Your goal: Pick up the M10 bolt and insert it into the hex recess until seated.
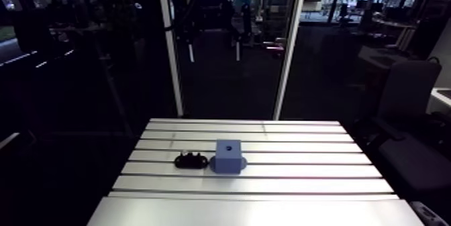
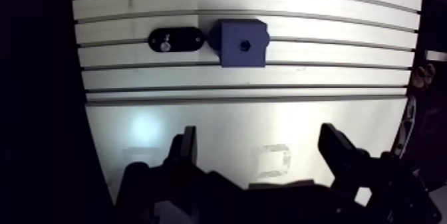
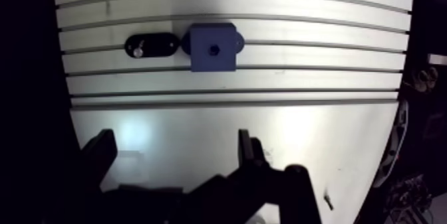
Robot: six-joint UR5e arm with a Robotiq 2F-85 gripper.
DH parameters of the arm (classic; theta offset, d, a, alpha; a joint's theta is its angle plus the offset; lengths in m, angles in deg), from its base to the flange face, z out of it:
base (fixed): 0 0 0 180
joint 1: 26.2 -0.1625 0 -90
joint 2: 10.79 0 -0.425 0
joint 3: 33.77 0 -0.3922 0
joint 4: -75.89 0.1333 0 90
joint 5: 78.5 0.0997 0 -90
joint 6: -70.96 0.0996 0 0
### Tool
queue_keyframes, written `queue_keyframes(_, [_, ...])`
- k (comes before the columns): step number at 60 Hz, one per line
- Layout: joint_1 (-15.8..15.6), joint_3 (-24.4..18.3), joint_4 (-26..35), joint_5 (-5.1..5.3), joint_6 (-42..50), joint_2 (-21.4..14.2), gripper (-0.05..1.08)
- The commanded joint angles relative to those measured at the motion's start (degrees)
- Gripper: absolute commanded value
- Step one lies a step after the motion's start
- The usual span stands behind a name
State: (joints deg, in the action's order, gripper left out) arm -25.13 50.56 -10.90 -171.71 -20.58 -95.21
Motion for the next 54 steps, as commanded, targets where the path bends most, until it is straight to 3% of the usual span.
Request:
queue_keyframes(1, [-5.7,-2.2,-0.4,1.58,-0.4,4.9,0.01])
queue_keyframes(54, [-5.7,-1.1,-1.4,1.76,-0.2,4.8,0.01])
